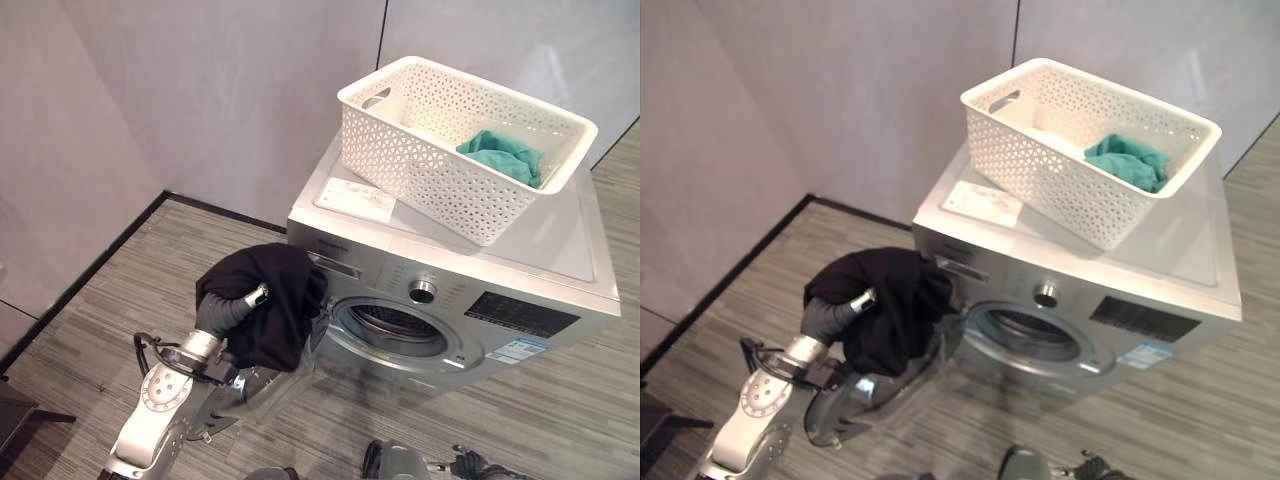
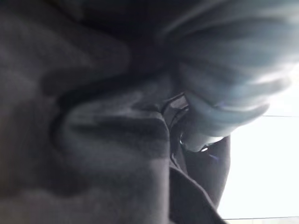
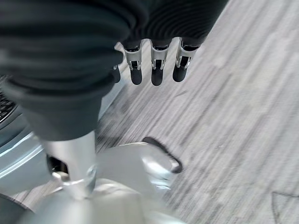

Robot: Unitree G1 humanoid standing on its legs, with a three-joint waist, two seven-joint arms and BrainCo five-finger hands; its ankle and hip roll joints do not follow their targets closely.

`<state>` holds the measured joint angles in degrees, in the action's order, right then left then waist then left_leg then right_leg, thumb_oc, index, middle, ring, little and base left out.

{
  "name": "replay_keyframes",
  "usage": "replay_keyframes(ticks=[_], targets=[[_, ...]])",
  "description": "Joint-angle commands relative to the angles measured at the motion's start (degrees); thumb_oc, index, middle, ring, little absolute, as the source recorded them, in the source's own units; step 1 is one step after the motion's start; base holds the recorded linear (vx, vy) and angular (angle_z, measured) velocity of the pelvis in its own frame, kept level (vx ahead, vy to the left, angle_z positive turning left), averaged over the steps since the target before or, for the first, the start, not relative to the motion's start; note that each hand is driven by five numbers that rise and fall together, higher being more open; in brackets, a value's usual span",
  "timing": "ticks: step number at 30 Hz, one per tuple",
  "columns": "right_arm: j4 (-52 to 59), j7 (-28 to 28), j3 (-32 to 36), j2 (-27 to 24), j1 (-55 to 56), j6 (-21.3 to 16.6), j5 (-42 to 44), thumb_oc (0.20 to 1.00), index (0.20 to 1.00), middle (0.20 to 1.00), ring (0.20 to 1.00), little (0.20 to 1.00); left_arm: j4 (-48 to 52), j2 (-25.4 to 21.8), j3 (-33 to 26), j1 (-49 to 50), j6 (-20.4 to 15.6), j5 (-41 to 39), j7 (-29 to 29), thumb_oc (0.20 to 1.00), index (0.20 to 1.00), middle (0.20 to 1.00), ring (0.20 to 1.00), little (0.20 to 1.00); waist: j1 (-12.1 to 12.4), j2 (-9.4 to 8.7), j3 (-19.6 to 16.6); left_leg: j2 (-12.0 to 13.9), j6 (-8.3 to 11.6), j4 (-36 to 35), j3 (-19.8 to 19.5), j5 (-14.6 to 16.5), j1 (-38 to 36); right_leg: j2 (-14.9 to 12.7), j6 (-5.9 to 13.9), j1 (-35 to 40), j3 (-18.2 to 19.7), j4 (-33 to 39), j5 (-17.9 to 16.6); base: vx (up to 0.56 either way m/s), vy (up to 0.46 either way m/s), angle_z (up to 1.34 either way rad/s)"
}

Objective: Grab the laundry basket,head to the washer,open it,put in the laundry and shut it.

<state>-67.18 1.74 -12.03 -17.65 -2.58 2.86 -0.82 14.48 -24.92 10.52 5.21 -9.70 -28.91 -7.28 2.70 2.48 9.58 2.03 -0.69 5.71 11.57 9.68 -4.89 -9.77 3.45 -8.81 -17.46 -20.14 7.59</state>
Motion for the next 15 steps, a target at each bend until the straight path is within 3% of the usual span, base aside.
replay_keyframes(ticks=[1,4,6,7,9,15], targets=[[-3.5,-2.1,-4.5,7.4,-2.1,-1.5,1.3,1.000,1.000,1.000,1.000,1.000,6.9,-2.2,1.9,-1.3,-2.4,-2.5,0.0,0.200,0.200,0.200,0.200,0.200,1.7,-0.99,-3.2,-5.6,-3.48,0.1,-4.1,-0.6,6.1,-0.3,2.02,10.4,0.9,1.8,3.4,-0.06,-0.081,-0.07],[-2.7,-1.8,-5.9,6.9,-2.8,-2.0,1.6,1.000,1.000,1.000,1.000,1.000,5.5,-2.3,3.9,-1.0,-1.8,-3.3,-0.8,0.200,0.200,0.200,0.200,0.200,3.1,-1.76,-3.5,-5.0,-2.46,-0.2,-3.7,-1.9,7.1,0.6,1.27,12.2,1.6,6.3,3.7,-0.15,-0.163,-0.08],[-2.9,-1.0,-5.9,6.7,-3.1,-2.4,2.4,1.000,1.000,1.000,1.000,1.000,4.4,-2.3,5.8,-1.0,-0.7,-4.6,-1.9,0.200,0.200,0.200,0.200,0.200,3.3,-2.56,-2.7,-4.0,-1.46,1.4,-3.8,-3.1,9.8,1.5,0.72,15.5,0.1,13.1,3.7,-0.17,-0.180,-0.19],[-2.9,-1.0,-5.9,6.7,-3.1,-2.4,2.4,1.000,1.000,1.000,1.000,1.000,4.4,-2.3,5.8,-1.0,-0.7,-4.6,-1.9,0.200,0.200,0.200,0.200,0.200,3.3,-2.56,-2.7,-4.0,-1.46,1.4,-3.8,-3.1,9.8,1.5,0.72,15.5,0.1,13.1,3.7,-0.21,-0.162,0.03],[-3.7,0.0,-4.9,5.8,-2.2,-2.5,3.4,1.000,1.000,1.000,1.000,1.000,1.6,-1.2,8.0,-0.5,0.5,-6.8,-2.6,0.200,0.200,0.200,0.200,0.200,3.2,-2.76,-1.4,-2.8,0.10,2.2,-4.5,-5.9,12.8,3.1,-0.64,15.7,-1.2,14.9,4.2,-0.23,-0.164,0.01],[-5.5,1.0,-2.8,4.6,-1.5,-2.9,6.2,1.000,1.000,1.000,1.000,1.000,-4.0,-2.4,13.2,2.5,1.9,-5.0,-4.7,0.200,0.200,0.200,0.200,0.200,2.9,-2.26,-0.5,-2.1,1.19,0.4,-6.1,-8.9,14.6,4.9,-1.76,16.6,-4.6,17.8,4.0,-0.09,-0.073,0.36]])
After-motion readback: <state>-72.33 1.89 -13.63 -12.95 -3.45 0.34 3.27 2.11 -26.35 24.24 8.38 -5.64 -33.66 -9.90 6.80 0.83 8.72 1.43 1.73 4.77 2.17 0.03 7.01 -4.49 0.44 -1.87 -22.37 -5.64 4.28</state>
